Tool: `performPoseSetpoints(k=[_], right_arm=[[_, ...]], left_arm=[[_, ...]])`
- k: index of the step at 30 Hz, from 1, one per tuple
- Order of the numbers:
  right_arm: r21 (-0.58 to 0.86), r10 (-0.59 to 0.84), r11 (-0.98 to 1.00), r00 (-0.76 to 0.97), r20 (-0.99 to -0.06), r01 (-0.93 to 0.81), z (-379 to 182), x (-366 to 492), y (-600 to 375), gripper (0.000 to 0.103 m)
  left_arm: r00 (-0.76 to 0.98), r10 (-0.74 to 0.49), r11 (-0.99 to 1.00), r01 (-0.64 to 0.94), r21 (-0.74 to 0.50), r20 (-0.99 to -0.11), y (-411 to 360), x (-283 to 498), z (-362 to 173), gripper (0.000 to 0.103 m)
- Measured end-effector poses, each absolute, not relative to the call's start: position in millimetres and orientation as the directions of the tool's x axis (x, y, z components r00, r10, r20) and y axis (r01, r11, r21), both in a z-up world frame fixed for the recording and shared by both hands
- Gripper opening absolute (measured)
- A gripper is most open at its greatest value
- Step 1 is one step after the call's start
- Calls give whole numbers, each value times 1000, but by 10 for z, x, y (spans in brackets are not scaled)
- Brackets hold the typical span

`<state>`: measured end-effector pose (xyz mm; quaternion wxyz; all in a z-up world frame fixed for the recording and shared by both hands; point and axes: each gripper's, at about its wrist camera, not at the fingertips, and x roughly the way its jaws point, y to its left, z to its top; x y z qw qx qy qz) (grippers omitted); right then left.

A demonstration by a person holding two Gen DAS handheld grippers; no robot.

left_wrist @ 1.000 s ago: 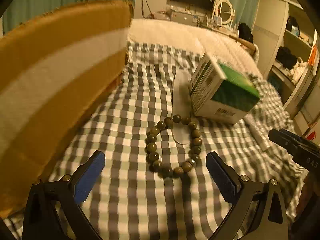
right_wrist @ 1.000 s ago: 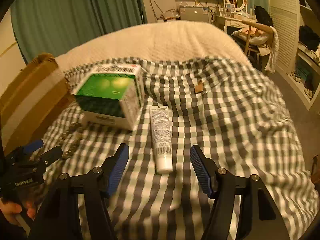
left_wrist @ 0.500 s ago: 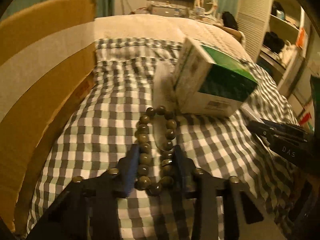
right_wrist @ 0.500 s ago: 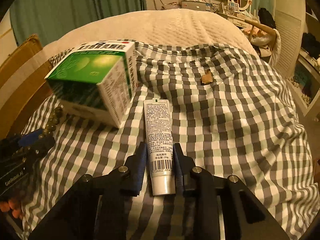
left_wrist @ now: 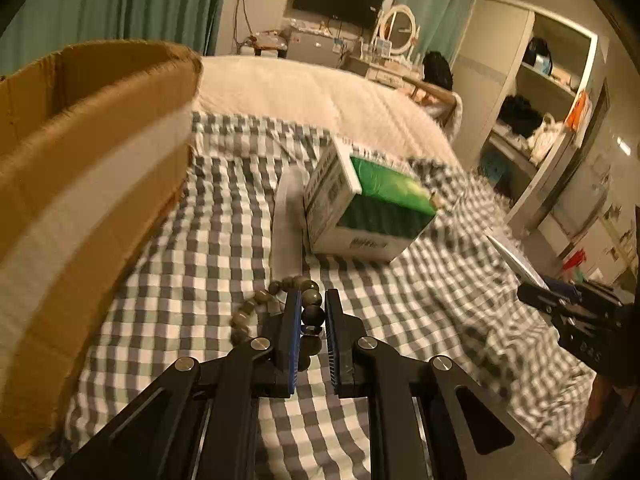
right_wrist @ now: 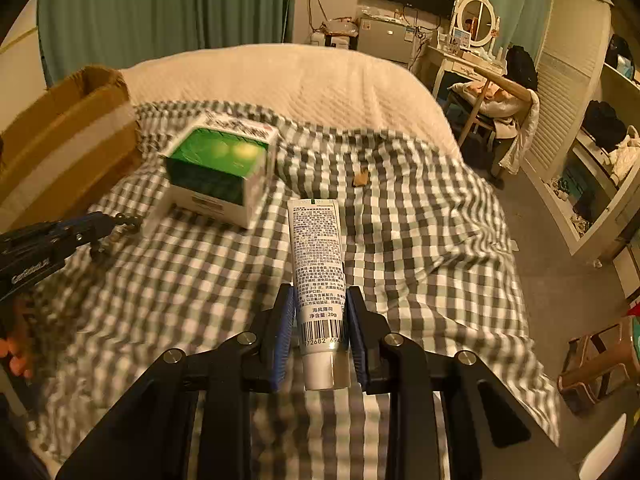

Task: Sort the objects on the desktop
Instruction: 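Carry the toothpaste tube and bracelet into the box and open both tools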

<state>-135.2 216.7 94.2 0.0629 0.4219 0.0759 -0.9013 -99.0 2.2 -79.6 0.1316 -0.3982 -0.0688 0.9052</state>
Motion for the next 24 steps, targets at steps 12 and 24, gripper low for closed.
performPoseSetpoints(k=[12, 24], right_arm=[[-63, -187, -949, -712, -677, 309, 1919, -1095, 1322, 25], [101, -456, -855, -646, -612, 508, 2332, -1498, -97, 25]], left_arm=[[-789, 295, -941, -142, -308, -538, -573, -721, 189, 12], [-872, 135, -948, 24, -317, -470, -1582, -667, 710, 12]])
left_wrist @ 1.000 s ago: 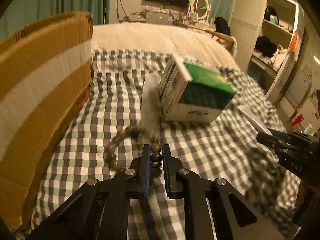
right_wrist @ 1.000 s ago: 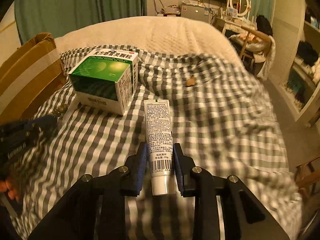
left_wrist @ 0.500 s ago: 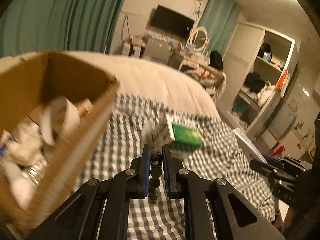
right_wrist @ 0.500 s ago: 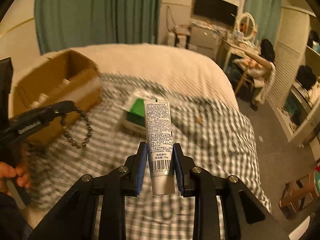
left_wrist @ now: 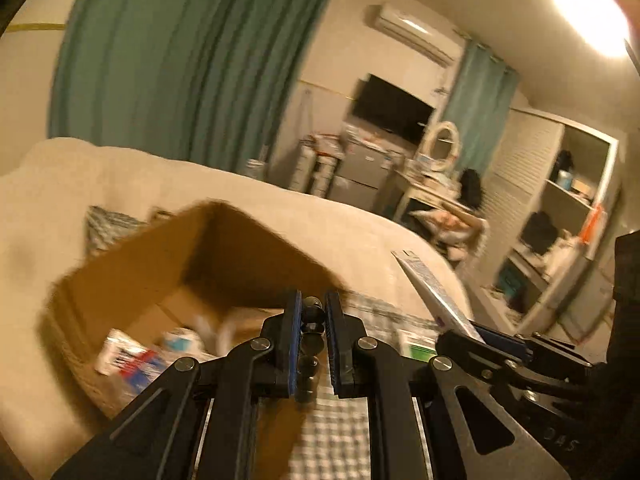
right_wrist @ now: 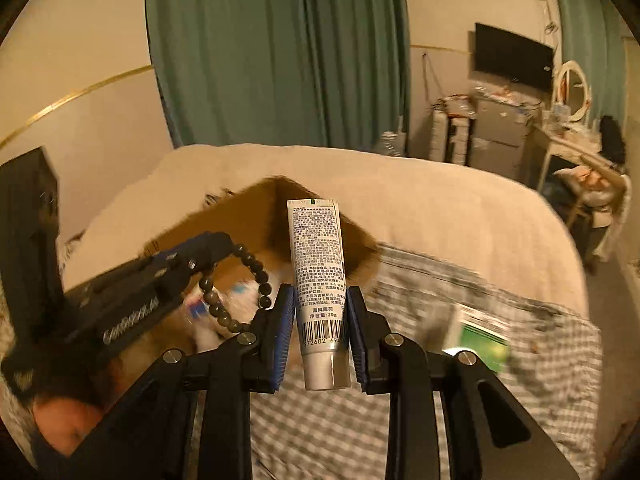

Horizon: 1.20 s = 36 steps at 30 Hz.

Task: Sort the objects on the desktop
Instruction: 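Carry the toothpaste tube and bracelet into the box and open both tools, then grasp the green medicine box with the right tool while the left grasps the white comb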

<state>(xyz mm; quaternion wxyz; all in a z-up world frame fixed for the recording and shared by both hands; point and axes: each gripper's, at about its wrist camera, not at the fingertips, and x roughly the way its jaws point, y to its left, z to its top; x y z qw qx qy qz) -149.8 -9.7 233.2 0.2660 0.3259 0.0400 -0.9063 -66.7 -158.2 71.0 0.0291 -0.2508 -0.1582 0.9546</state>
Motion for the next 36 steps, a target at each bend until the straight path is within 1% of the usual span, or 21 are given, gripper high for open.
performPoseSetpoints(k=[3, 5, 8, 9, 10, 11, 12, 13, 14, 15, 16, 17, 19, 21, 23, 26, 29, 30, 31, 33, 36], right_arm=[[153, -487, -844, -617, -619, 513, 2198, -1721, -405, 25], [195, -503, -841, -599, -623, 504, 2082, -1892, -558, 26], [231, -508, -843, -576, -640, 486, 1969, -2077, -671, 26], [232, -503, -848, -585, -637, 476, 1951, -2116, -668, 36], [242, -502, -852, -595, -628, 464, 1946, -2133, -641, 61], [257, -506, -854, -604, -616, 452, 1948, -2139, -604, 74], [275, -508, -857, -623, -596, 436, 1960, -2120, -541, 83], [287, -512, -856, -635, -578, 429, 1973, -2098, -483, 83], [290, -512, -857, -644, -569, 426, 1987, -2080, -421, 83], [283, -500, -865, -659, -563, 414, 2011, -2055, -331, 83], [272, -481, -876, -680, -553, 398, 2039, -2013, -211, 83], [264, -468, -883, -695, -545, 387, 2060, -1981, -98, 83], [242, -424, -905, -726, -540, 349, 2117, -1927, 197, 83], [218, -366, -931, -756, -543, 294, 2121, -1831, 521, 83], [211, -317, -948, -763, -563, 238, 2076, -1763, 848, 83], [227, -257, -962, -772, -582, 150, 1968, -1618, 1343, 83], [228, -209, -970, -765, -609, 83, 1793, -1522, 1788, 83], [228, -201, -971, -759, -619, 72, 1745, -1512, 1864, 83], [228, -194, -972, -753, -629, 60, 1683, -1502, 1948, 83], [226, -188, -973, -743, -643, 51, 1552, -1491, 2052, 83], [207, -187, -976, -719, -669, 61, 1315, -1565, 2042, 84]], left_arm=[[-864, 98, -940, 83, -331, -494, -1827, -721, 603, 12], [-852, 52, -942, 132, -309, -522, -1933, -765, 512, 12], [-836, 36, -938, 161, -307, -548, -2025, -845, 386, 12], [-831, 34, -937, 167, -308, -555, -2040, -861, 359, 12], [-828, 27, -937, 175, -303, -560, -2037, -876, 328, 12], [-826, 15, -938, 183, -293, -564, -2024, -890, 306, 14], [-822, 5, -940, 190, -283, -569, -2006, -908, 287, 17], [-818, -5, -942, 196, -271, -575, -1972, -919, 283, 31], [-815, -18, -944, 204, -257, -580, -1932, -923, 279, 60], [-816, -40, -944, 220, -246, -577, -1920, -894, 270, 74], [-821, -67, -942, 239, -235, -566, -1892, -856, 291, 92], [-833, -90, -940, 252, -229, -546, -1849, -806, 329, 96], [-850, -87, -943, 239, -232, -520, -1751, -745, 398, 97], [-860, -57, -951, 202, -236, -508, -1592, -698, 468, 103], [-870, -16, -955, 159, -251, -492, -1360, -636, 482, 103], [-858, 84, -960, 66, -272, -506, -912, -588, 376, 103], [-826, 167, -973, -50, -224, -539, -433, -600, 130, 103], [-814, 171, -979, -75, -192, -556, -312, -620, 32, 103], [-803, 145, -987, -75, -143, -578, -205, -650, -92, 103], [-775, 36, -999, -5, -51, -631, -85, -753, -351, 103], [-708, 54, -996, 8, -84, -705, -90, -939, -724, 103]])
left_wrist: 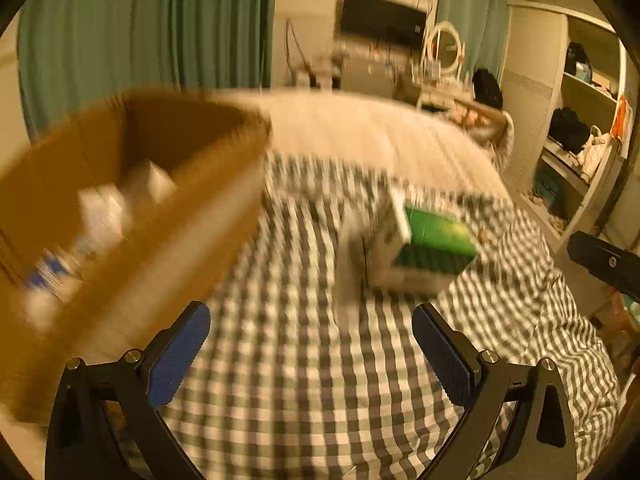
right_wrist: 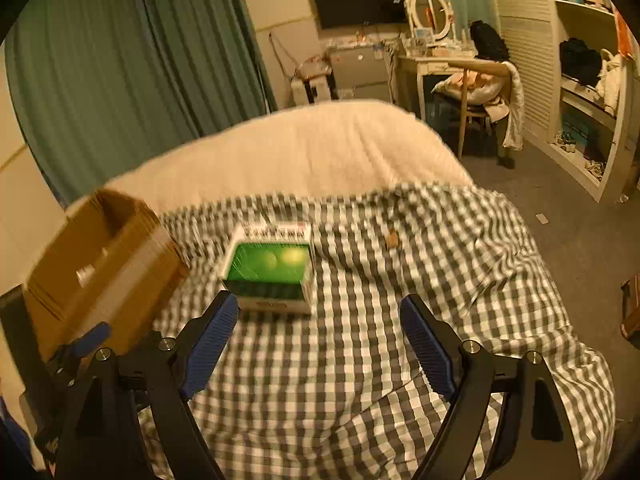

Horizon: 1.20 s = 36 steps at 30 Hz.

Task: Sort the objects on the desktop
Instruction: 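Grasp the green medicine box with the right tool while the left grasps the white comb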

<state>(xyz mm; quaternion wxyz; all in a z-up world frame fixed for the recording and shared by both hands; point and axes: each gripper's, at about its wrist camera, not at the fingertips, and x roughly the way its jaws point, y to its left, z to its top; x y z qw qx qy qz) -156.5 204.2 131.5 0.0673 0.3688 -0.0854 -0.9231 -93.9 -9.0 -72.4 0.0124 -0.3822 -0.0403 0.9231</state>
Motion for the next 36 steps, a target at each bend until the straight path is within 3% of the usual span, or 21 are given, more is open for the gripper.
performPoseSetpoints(k=[10, 17, 20, 21, 28, 34, 36], right_arm=[[241, -272, -960, -697, -663, 145, 808, -2150, 1530, 102], [138, -206, -979, -703, -680, 153, 541, -2440, 1137, 102], [182, -195, -979, -673, -714, 90, 399, -2582, 1224, 102], [214, -213, -973, -678, -703, 84, 394, -2574, 1288, 92], [168, -126, -986, -761, -637, 22, 557, -2056, 1984, 93], [249, -145, -968, -740, -657, -31, 509, -1843, 2571, 93], [254, -153, -967, -737, -658, -26, 509, -1808, 2627, 93]], left_arm=[[-640, 53, -997, 14, -80, -767, -149, -1368, -1323, 103], [-638, 74, -996, -5, -92, -767, -128, -1432, -1423, 103], [-640, 73, -996, -7, -90, -765, -113, -1447, -1450, 103], [-638, 70, -996, -6, -87, -766, -106, -1450, -1458, 103], [-650, 81, -995, -14, -95, -756, -47, -1524, -1378, 103], [-705, 119, -993, -87, -81, -699, 208, -1727, -1176, 98], [-671, 114, -991, -125, -39, -733, 345, -1930, -1251, 87]])
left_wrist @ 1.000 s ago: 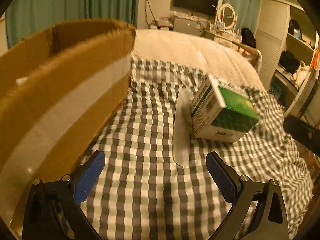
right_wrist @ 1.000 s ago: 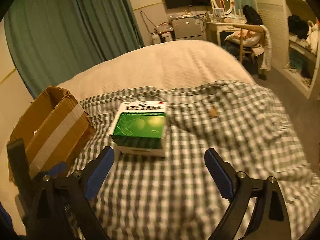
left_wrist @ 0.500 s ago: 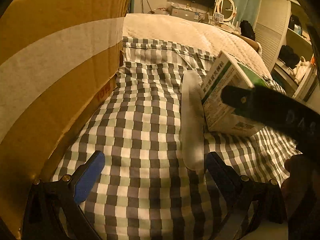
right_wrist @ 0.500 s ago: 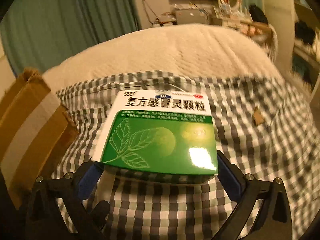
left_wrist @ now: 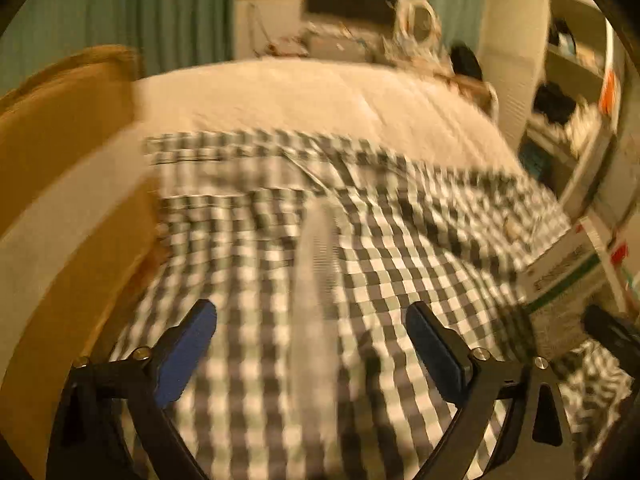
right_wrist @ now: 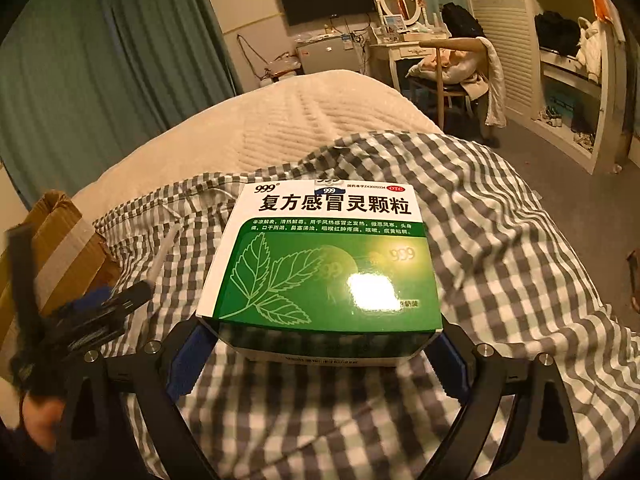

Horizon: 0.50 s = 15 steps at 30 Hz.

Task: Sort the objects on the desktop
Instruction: 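Grasp the green medicine box with the right tool while the left grasps the white comb, then carry the medicine box and comb into the box and open both tools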

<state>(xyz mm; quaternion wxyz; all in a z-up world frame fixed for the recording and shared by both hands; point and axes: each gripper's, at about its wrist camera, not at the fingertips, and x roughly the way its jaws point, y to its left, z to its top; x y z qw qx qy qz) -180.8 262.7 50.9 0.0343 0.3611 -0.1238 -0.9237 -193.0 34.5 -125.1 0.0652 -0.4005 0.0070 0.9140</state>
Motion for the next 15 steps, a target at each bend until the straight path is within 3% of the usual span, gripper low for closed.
performPoseSetpoints(k=[2, 4, 5, 8, 15], right_arm=[[239, -153, -971, -737, -658, -12, 534, -1779, 2640, 93], [225, -152, -974, -735, -661, -1, 542, -1757, 2638, 93], [224, -154, -975, -733, -662, 2, 537, -1750, 2630, 93], [230, -158, -973, -729, -666, 1, 539, -1697, 2660, 94], [234, -158, -972, -724, -671, -4, 748, -1426, 2695, 94]], left_arm=[[-610, 132, -987, -152, -48, -781, 397, -2073, -1369, 53], [-588, 137, -986, -161, -50, -797, 389, -2141, -1425, 43], [-585, 154, -984, -167, -67, -796, 362, -2136, -1402, 25], [-558, 213, -976, -160, -148, -802, 249, -2076, -1353, 25], [-542, 249, -968, -156, -196, -803, 166, -1614, -1233, 25]])
